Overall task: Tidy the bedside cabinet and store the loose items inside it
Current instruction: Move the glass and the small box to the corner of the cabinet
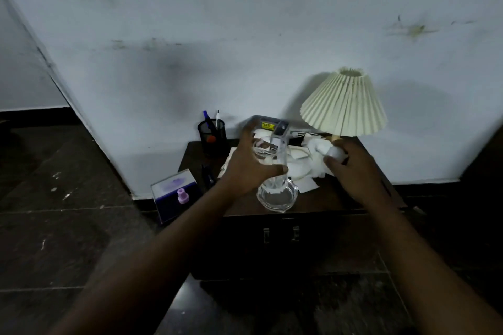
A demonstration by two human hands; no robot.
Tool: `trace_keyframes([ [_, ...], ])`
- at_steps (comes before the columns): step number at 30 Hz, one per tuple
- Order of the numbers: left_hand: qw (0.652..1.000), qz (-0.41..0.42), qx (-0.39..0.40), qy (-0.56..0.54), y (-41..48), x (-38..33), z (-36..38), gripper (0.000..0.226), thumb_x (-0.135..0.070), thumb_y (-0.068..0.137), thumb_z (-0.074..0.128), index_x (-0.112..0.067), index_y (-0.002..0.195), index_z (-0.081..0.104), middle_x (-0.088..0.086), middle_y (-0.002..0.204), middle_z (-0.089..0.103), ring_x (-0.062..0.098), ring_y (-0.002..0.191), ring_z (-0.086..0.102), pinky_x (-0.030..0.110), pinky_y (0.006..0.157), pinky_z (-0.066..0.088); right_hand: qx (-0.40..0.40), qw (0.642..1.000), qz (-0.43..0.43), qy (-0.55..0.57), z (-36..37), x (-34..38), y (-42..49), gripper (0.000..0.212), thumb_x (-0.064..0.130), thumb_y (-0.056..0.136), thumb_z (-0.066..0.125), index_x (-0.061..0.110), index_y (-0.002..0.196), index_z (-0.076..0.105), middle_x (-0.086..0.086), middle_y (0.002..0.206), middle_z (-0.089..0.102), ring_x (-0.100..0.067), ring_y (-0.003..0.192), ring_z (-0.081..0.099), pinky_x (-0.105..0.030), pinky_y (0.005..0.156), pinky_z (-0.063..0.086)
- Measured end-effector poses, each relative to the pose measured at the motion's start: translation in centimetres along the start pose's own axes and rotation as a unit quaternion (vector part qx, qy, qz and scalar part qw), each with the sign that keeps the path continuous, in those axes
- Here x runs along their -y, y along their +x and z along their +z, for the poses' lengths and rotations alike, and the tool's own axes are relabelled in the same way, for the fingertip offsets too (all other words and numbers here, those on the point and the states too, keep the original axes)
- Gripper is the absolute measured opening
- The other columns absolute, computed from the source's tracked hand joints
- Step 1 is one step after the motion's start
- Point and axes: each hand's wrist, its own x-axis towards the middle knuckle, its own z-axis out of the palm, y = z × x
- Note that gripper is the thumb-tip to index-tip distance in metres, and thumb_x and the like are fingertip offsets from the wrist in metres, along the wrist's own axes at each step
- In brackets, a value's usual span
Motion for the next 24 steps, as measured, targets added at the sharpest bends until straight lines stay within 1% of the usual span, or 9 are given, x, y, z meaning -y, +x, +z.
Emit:
trace_keyframes([
  [5,1.0,-0.023,0.005,0.016,-0.5,1.7,2.8,0.12,-0.015,0.063,0.097,-0.036,0.155,0.023,-0.026,0.121,0.058,-0.007,0.11,0.063,0.034,0.099,0.056,0.012,0.999,0.032,-0.02,-1.9,-2.2,-0.4,0.048,0.035,0.092,0.069,0.021,0.137,0.059,-0.005,0.131,0.066,-0.026,0.118,0.062,-0.039,0.099,0.05],
  [8,0.999,-0.033,0.013,0.017,-0.4,2.9,3.5,0.122,-0.014,0.063,0.097,-0.034,0.156,0.022,-0.014,0.121,0.063,-0.002,0.11,0.065,0.035,0.1,0.056,0.062,0.997,0.027,-0.028,-1.6,-1.9,-0.9,0.035,0.033,0.092,0.072,0.017,0.122,0.066,0.0,0.114,0.068,-0.019,0.105,0.064,-0.02,0.077,0.045],
  [10,0.999,-0.033,0.006,0.03,-0.5,3.3,4.0,0.121,-0.009,0.064,0.096,-0.029,0.156,0.021,-0.01,0.119,0.064,-0.003,0.108,0.066,0.031,0.096,0.057,0.088,0.995,0.017,-0.047,-0.9,-1.8,-1.2,0.029,0.036,0.089,0.074,0.018,0.11,0.068,0.001,0.104,0.07,-0.018,0.098,0.065,-0.022,0.071,0.044],
  [13,0.999,-0.04,-0.002,0.007,-0.7,3.6,4.4,0.115,0.002,0.069,0.091,-0.017,0.157,0.02,-0.015,0.116,0.06,-0.017,0.099,0.063,0.009,0.082,0.051,0.112,0.989,0.032,-0.089,0.8,-1.7,-1.3,0.032,0.045,0.083,0.074,0.019,0.098,0.065,-0.006,0.101,0.068,-0.025,0.096,0.065,-0.036,0.079,0.051],
  [15,0.999,-0.037,-0.006,0.039,-0.8,3.8,4.3,0.123,-0.012,0.066,0.097,-0.022,0.159,0.017,-0.016,0.124,0.057,-0.015,0.109,0.059,0.012,0.091,0.049,0.124,0.981,0.041,-0.141,1.9,-1.5,-1.4,0.037,0.047,0.084,0.071,0.017,0.101,0.06,-0.012,0.112,0.064,-0.033,0.103,0.063,-0.039,0.082,0.05],
  [17,0.998,-0.045,-0.021,0.037,-1.4,3.8,4.3,0.131,-0.036,0.059,0.1,-0.031,0.158,0.014,-0.006,0.141,0.053,0.001,0.128,0.055,0.033,0.107,0.049,0.139,0.97,0.044,-0.193,2.8,-1.4,-1.4,0.043,0.045,0.088,0.068,0.011,0.111,0.056,-0.021,0.136,0.054,-0.041,0.11,0.061,-0.04,0.083,0.046],
  [19,0.994,-0.061,-0.07,0.054,-2.7,3.9,5.2,0.127,-0.046,0.059,0.098,-0.03,0.158,0.019,-0.001,0.153,0.043,0.013,0.138,0.046,0.039,0.114,0.042,0.141,0.964,0.051,-0.221,3.4,-1.4,-1.4,0.049,0.04,0.09,0.067,0.007,0.122,0.051,-0.027,0.152,0.041,-0.044,0.113,0.061,-0.041,0.085,0.048],
  [22,0.973,-0.072,-0.162,0.148,-5.5,3.7,7.3,0.116,-0.052,0.063,0.092,-0.021,0.156,0.028,0.004,0.151,0.04,0.022,0.139,0.037,0.04,0.114,0.034,0.121,0.964,0.047,-0.231,3.9,-1.2,-1.6,0.043,0.035,0.091,0.066,0.006,0.119,0.05,-0.028,0.135,0.055,-0.041,0.109,0.063,-0.041,0.084,0.049],
  [24,0.967,-0.1,-0.175,0.158,-6.6,3.9,8.8,0.125,-0.058,0.061,0.089,-0.022,0.158,0.02,0.006,0.153,0.036,0.025,0.143,0.03,0.043,0.117,0.027,0.117,0.964,0.048,-0.234,4.2,-1.0,-1.7,0.039,0.033,0.092,0.065,0.006,0.115,0.049,-0.025,0.126,0.06,-0.042,0.108,0.063,-0.041,0.084,0.05],
])
